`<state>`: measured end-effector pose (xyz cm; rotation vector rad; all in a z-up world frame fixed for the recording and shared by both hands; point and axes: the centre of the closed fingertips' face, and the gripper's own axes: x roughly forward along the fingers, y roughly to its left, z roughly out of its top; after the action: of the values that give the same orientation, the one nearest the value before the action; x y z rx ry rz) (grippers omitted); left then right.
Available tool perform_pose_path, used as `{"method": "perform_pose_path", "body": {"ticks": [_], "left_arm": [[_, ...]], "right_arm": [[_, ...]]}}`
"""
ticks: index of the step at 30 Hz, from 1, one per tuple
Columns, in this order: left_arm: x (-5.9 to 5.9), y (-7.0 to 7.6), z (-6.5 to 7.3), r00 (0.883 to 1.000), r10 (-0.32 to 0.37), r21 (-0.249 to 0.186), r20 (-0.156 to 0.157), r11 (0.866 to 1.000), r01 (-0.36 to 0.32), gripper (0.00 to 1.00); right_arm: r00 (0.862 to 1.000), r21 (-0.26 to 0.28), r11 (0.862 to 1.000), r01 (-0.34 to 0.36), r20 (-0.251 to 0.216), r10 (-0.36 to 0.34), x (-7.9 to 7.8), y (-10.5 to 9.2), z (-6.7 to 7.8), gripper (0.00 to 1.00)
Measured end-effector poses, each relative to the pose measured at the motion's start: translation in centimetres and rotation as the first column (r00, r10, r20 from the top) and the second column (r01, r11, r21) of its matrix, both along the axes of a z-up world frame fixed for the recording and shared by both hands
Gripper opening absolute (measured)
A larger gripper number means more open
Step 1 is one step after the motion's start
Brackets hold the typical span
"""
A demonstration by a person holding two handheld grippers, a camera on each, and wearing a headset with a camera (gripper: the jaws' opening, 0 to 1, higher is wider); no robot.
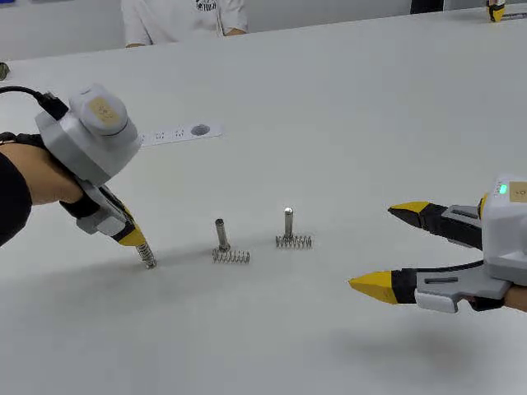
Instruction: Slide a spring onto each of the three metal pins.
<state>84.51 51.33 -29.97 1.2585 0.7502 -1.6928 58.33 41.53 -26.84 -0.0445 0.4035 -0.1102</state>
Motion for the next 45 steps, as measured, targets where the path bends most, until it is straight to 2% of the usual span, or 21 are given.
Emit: {"method": "perform_pose_path", "body": {"ticks": [20,32,35,45], "left_arm": [[-0.1,0.2,-0.8,1.0,-0.001,-0.011,0.001,1.0,0.001,0.1],[-0.2,0.3,-0.7,1.0,-0.016,-0.025,0.004,1.0,0.016,0.13],[-0.1,0.3,-0.6,1.0,-0.016,-0.031,0.01,0.999,0.016,0.18],[-0.4,0.3,0.4,1.0,-0.022,-0.061,0.01,0.998,0.023,0.22]], "right_arm": [[1.0,0.0,1.0,-0.006,-0.005,0.006,0.1,0.3,0.1,0.74],[1.0,-0.001,1.0,-0.006,-0.004,0.006,0.2,0.4,0.2,0.74],[1.0,-0.001,1.0,-0.008,-0.004,0.008,0.2,0.4,0.2,0.74],[1.0,-0.001,1.0,-0.013,-0.006,0.013,0.2,0.3,0.0,0.74]]}}
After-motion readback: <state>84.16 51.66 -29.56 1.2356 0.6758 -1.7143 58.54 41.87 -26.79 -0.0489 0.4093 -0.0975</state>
